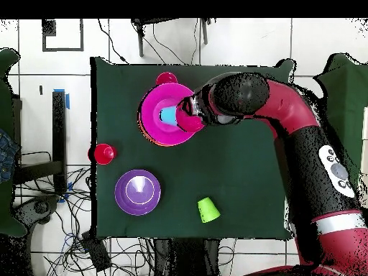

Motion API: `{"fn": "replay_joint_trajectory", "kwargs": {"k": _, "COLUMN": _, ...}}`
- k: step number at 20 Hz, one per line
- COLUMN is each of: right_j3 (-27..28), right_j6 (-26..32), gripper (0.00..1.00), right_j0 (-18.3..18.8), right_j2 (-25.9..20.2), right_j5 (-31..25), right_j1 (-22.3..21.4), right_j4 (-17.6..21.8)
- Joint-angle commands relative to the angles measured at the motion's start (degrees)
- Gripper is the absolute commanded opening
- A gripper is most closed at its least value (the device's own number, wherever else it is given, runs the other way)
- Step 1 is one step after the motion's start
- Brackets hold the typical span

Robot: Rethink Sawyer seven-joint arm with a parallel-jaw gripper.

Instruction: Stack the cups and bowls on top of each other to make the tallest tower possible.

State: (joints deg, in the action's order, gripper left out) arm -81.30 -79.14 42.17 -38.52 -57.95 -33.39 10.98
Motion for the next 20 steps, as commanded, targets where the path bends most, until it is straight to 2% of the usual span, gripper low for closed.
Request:
{"fn": "replay_joint_trajectory", "kwargs": {"k": 1, "right_j3": 3.82, "right_j6": 3.44, "gripper": 1.0, "right_j0": -2.11, "right_j2": 4.26, "right_j5": -6.46, "right_j1": 0.9, "right_j4": 5.97}}
{"fn": "replay_joint_trajectory", "kwargs": {"k": 7, "right_j3": 2.21, "right_j6": 2.03, "gripper": 1.0, "right_j0": -1.46, "right_j2": 4.27, "right_j5": -3.68, "right_j1": 0.52, "right_j4": 7.0}}
{"fn": "replay_joint_trajectory", "kwargs": {"k": 8, "right_j3": 2.34, "right_j6": 1.36, "gripper": 0.0, "right_j0": -1.58, "right_j2": 4.32, "right_j5": -3.95, "right_j1": 0.66, "right_j4": 6.91}}
{"fn": "replay_joint_trajectory", "kwargs": {"k": 10, "right_j3": 2.19, "right_j6": -5.94, "gripper": 0.0, "right_j0": -2.36, "right_j2": 6.47, "right_j5": -3.35, "right_j1": 0.41, "right_j4": 4.82}}
{"fn": "replay_joint_trajectory", "kwargs": {"k": 13, "right_j3": 2.55, "right_j6": -3.28, "gripper": 0.0, "right_j0": -2.05, "right_j2": 4.51, "right_j5": -0.3, "right_j1": 0.93, "right_j4": 4.78}}
{"fn": "replay_joint_trajectory", "kwargs": {"k": 15, "right_j3": 2.15, "right_j6": -4.83, "gripper": 0.0, "right_j0": -2.41, "right_j2": 4.9, "right_j5": 0.07, "right_j1": 1.14, "right_j4": 4.12}}
{"fn": "replay_joint_trajectory", "kwargs": {"k": 20, "right_j3": 1.51, "right_j6": -4.5, "gripper": 0.0, "right_j0": -2.85, "right_j2": 4.84, "right_j5": 2.11, "right_j1": 1.74, "right_j4": 4.5}}
